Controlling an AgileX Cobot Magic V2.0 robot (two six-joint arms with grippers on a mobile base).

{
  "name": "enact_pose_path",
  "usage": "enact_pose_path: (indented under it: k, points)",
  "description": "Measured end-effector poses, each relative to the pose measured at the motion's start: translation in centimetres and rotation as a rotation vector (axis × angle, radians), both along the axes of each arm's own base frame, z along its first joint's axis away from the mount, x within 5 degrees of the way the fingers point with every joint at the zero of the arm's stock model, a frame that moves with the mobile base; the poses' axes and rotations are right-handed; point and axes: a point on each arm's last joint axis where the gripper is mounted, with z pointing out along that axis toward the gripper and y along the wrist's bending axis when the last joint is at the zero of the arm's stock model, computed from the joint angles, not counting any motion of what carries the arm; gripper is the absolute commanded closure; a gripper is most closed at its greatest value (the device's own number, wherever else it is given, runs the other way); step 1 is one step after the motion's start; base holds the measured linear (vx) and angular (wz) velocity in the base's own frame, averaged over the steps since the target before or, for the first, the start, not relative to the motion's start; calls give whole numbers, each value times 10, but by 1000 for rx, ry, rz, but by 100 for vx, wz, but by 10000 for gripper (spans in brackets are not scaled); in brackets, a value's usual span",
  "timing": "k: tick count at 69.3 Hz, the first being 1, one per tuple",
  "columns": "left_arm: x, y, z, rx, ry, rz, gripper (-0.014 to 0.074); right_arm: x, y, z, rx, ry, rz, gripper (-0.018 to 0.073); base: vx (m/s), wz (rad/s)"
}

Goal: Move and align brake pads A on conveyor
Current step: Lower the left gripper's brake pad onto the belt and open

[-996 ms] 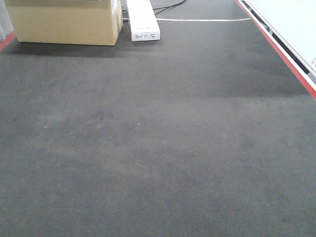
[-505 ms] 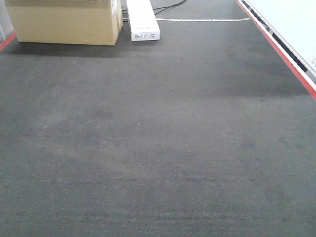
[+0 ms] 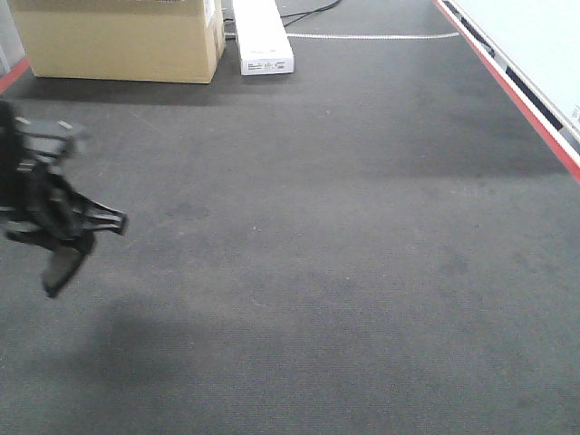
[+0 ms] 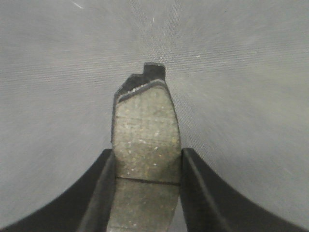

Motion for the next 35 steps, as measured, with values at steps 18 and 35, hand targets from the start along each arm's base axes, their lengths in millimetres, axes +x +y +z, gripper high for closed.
enact_pose_path:
  k: [18, 35]
  points:
    - [59, -11, -85, 38, 282, 17, 603, 0, 0, 0, 0, 0, 0, 571, 0, 0]
    - [74, -16, -76, 4, 225, 21, 603, 0, 0, 0, 0, 0, 0, 571, 0, 0]
